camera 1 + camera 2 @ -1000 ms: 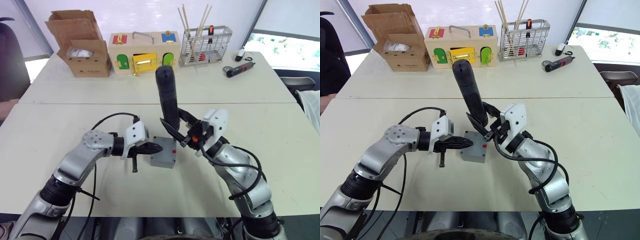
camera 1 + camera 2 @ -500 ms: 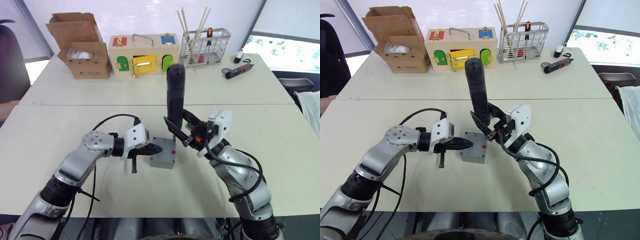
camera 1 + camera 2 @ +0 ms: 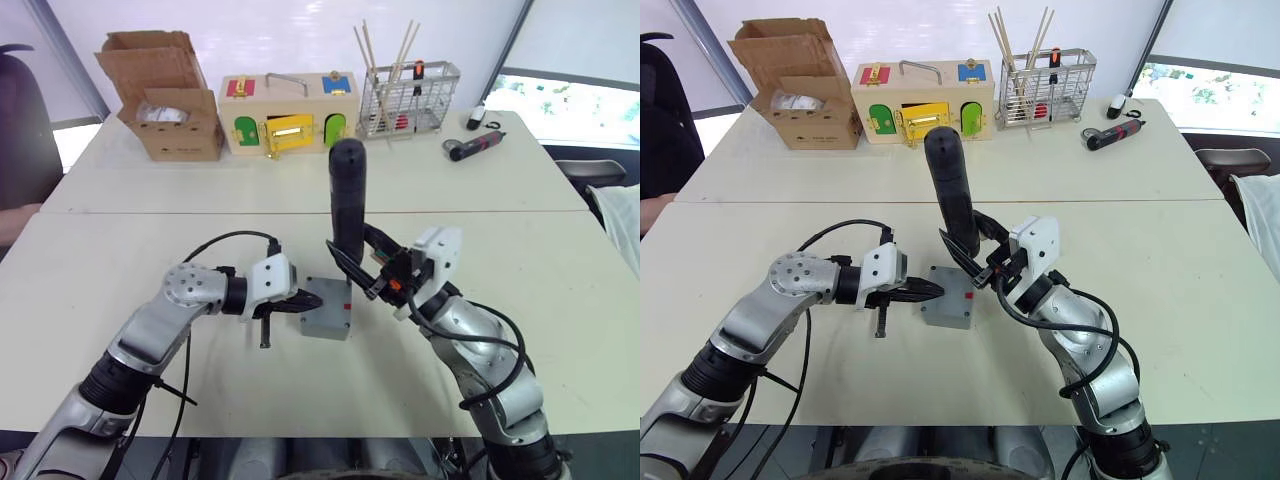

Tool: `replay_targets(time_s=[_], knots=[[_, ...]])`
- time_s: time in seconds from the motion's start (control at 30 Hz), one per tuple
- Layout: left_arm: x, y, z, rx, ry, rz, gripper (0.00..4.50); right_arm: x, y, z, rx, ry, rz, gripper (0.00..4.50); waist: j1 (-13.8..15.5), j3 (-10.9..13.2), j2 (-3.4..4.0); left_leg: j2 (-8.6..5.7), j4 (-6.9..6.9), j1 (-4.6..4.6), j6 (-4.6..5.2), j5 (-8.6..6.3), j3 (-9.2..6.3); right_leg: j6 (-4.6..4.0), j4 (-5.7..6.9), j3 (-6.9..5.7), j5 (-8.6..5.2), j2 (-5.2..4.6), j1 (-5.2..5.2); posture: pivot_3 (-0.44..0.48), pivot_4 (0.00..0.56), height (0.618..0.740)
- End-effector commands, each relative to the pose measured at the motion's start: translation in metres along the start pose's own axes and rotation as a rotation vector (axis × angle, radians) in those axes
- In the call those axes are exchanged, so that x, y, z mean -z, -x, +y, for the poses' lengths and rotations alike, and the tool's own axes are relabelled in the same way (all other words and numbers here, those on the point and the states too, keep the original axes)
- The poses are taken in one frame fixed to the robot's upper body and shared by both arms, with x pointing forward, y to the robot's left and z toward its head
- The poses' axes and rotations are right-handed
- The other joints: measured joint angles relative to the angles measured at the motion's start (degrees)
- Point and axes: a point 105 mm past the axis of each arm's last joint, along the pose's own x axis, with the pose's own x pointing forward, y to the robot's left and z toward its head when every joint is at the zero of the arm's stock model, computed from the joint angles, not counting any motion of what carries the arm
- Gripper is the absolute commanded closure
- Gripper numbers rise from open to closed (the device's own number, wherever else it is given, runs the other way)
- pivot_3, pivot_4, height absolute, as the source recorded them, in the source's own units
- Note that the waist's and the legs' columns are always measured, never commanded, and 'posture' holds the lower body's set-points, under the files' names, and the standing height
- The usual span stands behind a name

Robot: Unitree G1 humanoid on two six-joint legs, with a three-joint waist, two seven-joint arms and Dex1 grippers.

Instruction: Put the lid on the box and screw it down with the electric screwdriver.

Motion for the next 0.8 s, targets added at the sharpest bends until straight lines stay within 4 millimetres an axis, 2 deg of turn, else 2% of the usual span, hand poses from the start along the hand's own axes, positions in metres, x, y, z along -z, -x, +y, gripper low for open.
replay_targets(time_s=[0.03, 0.3, 0.63, 0.7, 0.8], knots=[[0.027, -0.001, -0.009, 0.029, 0.08, 0.096, 4.5, 0.043, 0.01, -0.002, 0.028, -0.056, 0.16, 2.57, 0.01, -0.02, -0.02, 0.0, 0.0, 0.01, 0.0, 0.0, 0.0, 0.0, -0.01, 0.0, 0.0, 0.0, 0.02, 0.0, 0.15, 0.74], [0.025, 0.0, -0.007, 0.026, 0.077, 0.095, 4.5, 0.047, 0.011, 0.0, 0.027, -0.079, 0.16, 2.57, 0.04, -0.05, -0.02, 0.0, -0.02, 0.04, 0.0, 0.0, 0.0, 0.0, -0.02, 0.0, -0.01, -0.02, 0.05, 0.0, 0.15, 0.74], [0.02, -0.002, -0.007, 0.026, 0.074, 0.09, 4.5, 0.041, 0.008, -0.002, 0.032, -0.082, 0.136, 2.57, 0.04, -0.09, -0.04, 0.0, -0.06, 0.05, 0.0, 0.0, 0.0, 0.0, -0.05, 0.01, -0.01, -0.03, 0.06, 0.0, 0.15, 0.74], [0.019, -0.002, -0.008, 0.026, 0.076, 0.089, 4.5, 0.037, 0.008, -0.003, 0.034, -0.077, 0.126, 2.57, 0.04, -0.09, -0.03, 0.0, -0.07, 0.05, 0.0, 0.0, 0.0, 0.0, -0.06, 0.01, -0.01, -0.03, 0.06, 0.0, 0.15, 0.74], [0.015, -0.001, -0.006, 0.018, 0.095, 0.068, 4.5, 0.017, 0.003, -0.01, 0.04, -0.056, 0.07, 2.57, 0.04, -0.06, 0.0, 0.0, -0.07, 0.05, 0.0, 0.0, 0.0, 0.0, -0.07, 0.01, -0.01, -0.04, 0.05, 0.0, 0.15, 0.74]])
